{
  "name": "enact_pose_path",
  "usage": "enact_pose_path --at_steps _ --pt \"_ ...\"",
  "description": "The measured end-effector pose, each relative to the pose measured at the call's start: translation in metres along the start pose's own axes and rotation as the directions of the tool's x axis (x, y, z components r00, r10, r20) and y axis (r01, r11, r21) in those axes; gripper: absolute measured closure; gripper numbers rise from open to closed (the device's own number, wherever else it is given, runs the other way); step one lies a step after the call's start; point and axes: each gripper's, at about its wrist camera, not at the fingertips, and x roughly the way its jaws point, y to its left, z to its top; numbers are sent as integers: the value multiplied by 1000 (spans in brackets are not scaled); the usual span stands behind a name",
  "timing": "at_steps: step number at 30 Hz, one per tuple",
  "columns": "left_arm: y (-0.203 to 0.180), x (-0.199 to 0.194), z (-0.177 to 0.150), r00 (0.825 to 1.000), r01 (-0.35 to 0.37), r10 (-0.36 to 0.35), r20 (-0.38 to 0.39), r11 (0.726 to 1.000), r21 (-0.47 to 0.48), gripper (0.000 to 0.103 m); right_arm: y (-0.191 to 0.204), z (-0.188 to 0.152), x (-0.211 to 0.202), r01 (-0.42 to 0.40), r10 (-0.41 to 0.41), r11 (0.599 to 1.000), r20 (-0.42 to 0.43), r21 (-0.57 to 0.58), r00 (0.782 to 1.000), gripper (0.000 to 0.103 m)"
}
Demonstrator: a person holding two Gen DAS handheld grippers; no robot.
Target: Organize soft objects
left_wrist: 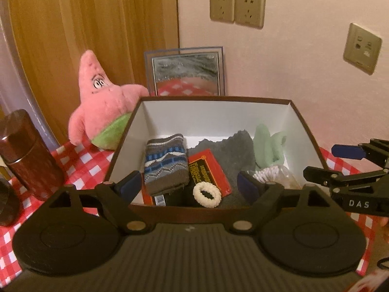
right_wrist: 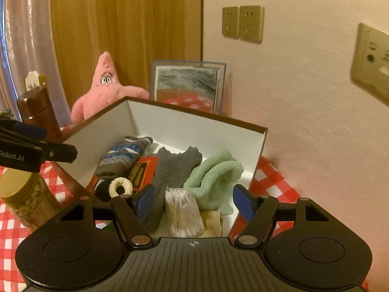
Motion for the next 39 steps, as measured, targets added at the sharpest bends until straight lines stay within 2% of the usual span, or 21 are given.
enact_pose_path --at_steps 5,9,19,26,39 --pt "-3 -34 -15 1000 -5 4 28 1000 22 19 4 -5 -26 -5 5 999 12 49 1000 32" --pt "-8 -61 -28 1000 -11 10 23 999 46 19 8 -10 -50 -14 12 997 24 80 1000 32" --pt "-1 -131 -66 1000 -12 11 23 1000 6 19 34 -37 -112 -40 35 987 33 153 999 32" --pt "25 -172 -109 1000 29 -29 -5 999 -38 19 80 -67 -156 -31 28 985 20 168 999 32" --pt "85 -266 -202 997 63 -61 -56 998 23 19 199 -137 -234 12 -3 969 -37 248 999 32"
